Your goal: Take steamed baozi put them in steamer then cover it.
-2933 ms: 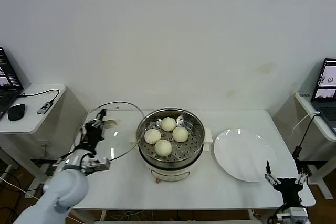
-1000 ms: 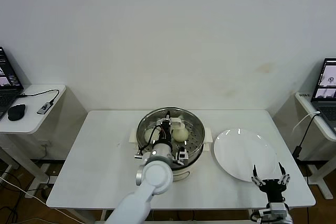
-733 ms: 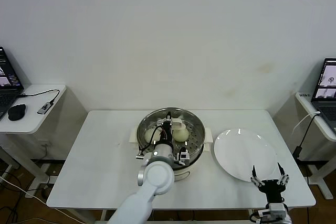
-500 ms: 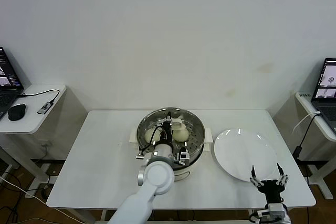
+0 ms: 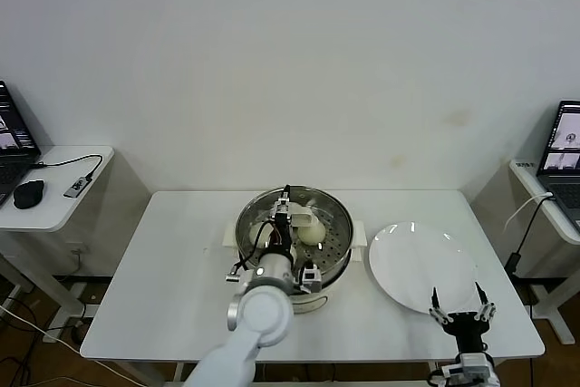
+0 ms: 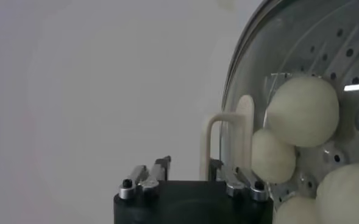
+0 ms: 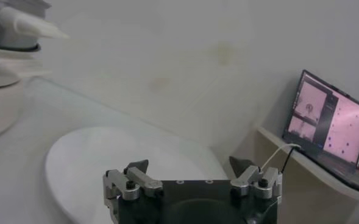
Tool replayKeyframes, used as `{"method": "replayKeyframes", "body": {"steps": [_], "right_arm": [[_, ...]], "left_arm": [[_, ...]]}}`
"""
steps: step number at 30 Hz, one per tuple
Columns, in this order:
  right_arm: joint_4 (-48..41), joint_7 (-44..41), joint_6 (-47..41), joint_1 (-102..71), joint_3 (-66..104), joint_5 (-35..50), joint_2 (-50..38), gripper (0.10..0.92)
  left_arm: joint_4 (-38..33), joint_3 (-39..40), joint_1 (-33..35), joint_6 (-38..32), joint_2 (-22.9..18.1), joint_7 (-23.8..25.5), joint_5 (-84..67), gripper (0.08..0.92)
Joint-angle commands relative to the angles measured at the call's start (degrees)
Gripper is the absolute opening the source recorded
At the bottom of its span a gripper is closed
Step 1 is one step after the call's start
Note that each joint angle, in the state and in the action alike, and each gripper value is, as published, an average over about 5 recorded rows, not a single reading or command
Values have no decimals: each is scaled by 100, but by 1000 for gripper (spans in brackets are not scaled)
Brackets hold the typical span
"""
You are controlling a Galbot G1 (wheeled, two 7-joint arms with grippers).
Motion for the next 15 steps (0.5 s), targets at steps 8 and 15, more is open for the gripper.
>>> {"method": "replayKeyframes", "body": {"steps": [8,15], "right_arm": [[54,1,14,-64,-42,-61,33,823],[127,-44,228,-160,-180,364,-130,823]], "left_arm": [[-2399,-437,1723,-294,861,-467,-1088,812],[-2889,-2123,3549,-1487,1473,-2501,-5791,823]]}}
